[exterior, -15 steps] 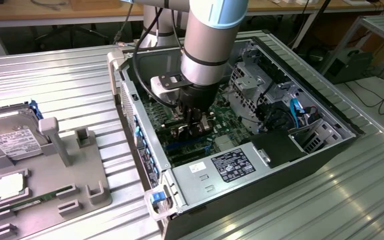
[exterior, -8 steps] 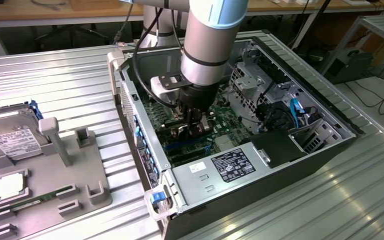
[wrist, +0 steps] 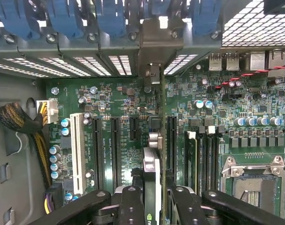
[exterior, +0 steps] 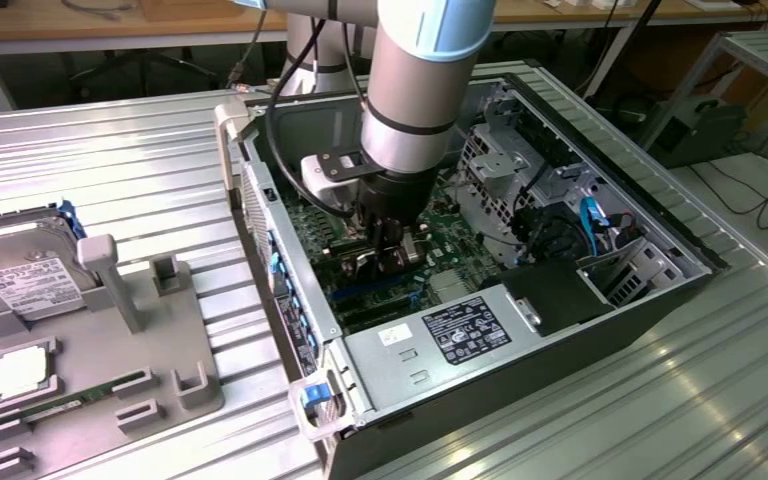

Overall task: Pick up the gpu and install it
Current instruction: 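Insert the gpu into the slot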

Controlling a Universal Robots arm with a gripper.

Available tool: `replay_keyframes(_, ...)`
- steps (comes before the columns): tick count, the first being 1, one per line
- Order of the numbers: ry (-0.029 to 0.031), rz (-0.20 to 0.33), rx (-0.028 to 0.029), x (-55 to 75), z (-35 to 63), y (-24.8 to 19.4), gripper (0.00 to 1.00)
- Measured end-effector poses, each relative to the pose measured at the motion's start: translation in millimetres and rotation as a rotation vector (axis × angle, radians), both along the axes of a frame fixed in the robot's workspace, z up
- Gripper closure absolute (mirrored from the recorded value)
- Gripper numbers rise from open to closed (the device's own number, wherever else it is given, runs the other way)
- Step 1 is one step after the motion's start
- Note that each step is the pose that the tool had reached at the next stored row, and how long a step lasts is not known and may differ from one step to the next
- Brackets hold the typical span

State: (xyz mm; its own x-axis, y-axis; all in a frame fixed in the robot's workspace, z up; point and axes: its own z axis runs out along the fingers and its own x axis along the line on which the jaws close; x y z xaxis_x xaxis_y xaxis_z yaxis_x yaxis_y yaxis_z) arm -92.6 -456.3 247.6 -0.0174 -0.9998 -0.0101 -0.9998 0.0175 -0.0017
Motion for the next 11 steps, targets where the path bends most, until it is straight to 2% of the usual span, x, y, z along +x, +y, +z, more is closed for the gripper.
replay_keyframes(11, -0.0001, 0.0, 0.0003, 0.0, -1.3, 0.0, 0.73)
